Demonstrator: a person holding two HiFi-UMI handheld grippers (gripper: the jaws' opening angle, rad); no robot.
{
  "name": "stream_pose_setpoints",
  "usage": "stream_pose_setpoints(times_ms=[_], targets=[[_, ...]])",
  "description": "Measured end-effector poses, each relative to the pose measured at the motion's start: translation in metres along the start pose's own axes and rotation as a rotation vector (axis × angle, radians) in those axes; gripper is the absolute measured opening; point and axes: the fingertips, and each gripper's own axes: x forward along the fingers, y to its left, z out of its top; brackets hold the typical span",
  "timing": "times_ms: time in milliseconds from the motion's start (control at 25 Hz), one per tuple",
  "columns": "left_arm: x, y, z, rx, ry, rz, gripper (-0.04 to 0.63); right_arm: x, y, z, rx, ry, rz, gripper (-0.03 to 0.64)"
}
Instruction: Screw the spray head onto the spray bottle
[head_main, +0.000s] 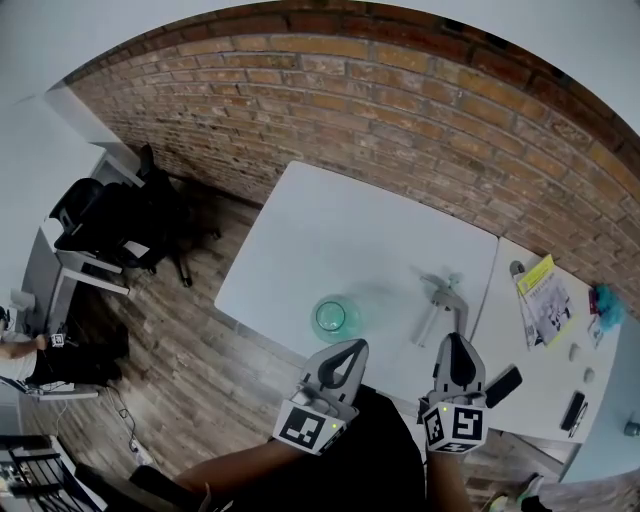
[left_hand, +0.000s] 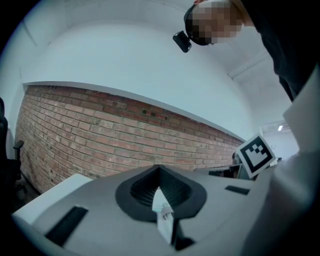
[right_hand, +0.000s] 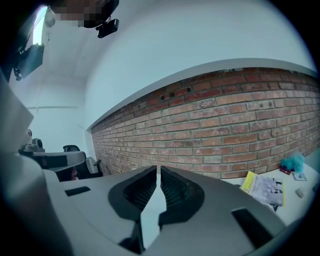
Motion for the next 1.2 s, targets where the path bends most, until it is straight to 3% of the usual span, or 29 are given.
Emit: stream_pose_setpoints(times_ms=[600, 800, 1200], targets=[[0.059, -0.011, 0.001, 0.01, 0.004, 0.044, -0.002, 0.036, -0.06, 0.011, -0.015, -0.017, 0.017, 0.009], [0.062, -0.004, 0.006, 0.047, -0.022, 0.083, -0.002, 0.037, -0.082, 0.004, 0.012, -0.002, -0.004, 0.009], [0.067, -0.011, 0.02, 0.068, -0.055, 0.091, -0.002, 0.052, -0.089, -0.008, 0.04, 0.056, -0.009, 0.009]])
